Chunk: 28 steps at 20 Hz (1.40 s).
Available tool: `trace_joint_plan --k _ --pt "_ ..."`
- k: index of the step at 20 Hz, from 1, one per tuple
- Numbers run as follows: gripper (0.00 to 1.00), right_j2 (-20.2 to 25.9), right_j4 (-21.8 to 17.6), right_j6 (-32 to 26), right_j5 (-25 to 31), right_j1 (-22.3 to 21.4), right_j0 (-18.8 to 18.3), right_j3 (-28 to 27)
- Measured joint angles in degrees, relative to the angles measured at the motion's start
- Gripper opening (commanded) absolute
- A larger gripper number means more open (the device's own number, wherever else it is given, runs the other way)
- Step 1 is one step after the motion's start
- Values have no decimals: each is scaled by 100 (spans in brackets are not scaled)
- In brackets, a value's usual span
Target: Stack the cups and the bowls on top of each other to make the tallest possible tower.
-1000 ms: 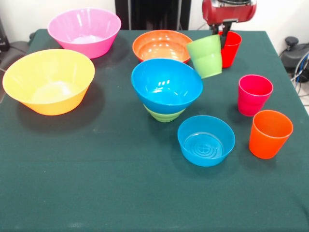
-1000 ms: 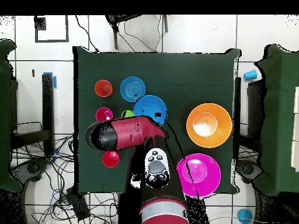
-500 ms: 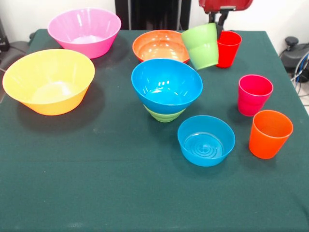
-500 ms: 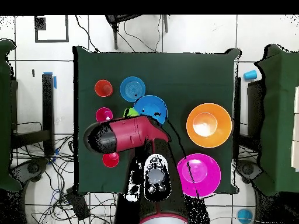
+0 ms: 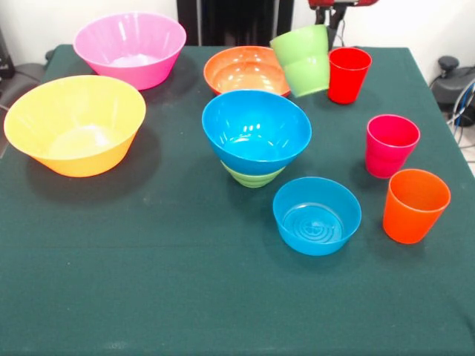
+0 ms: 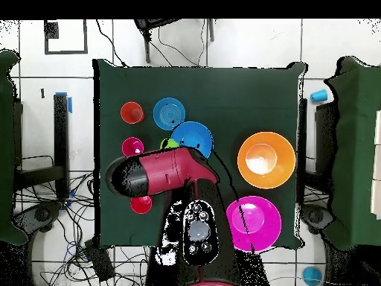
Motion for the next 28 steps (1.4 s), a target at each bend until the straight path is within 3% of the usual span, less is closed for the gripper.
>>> trace_joint_plan --k 15,28 --pt "0 -191 -909 0 229 455 -23 -492" --pt "0 -242 -1023 0 234 1085 -46 -747"
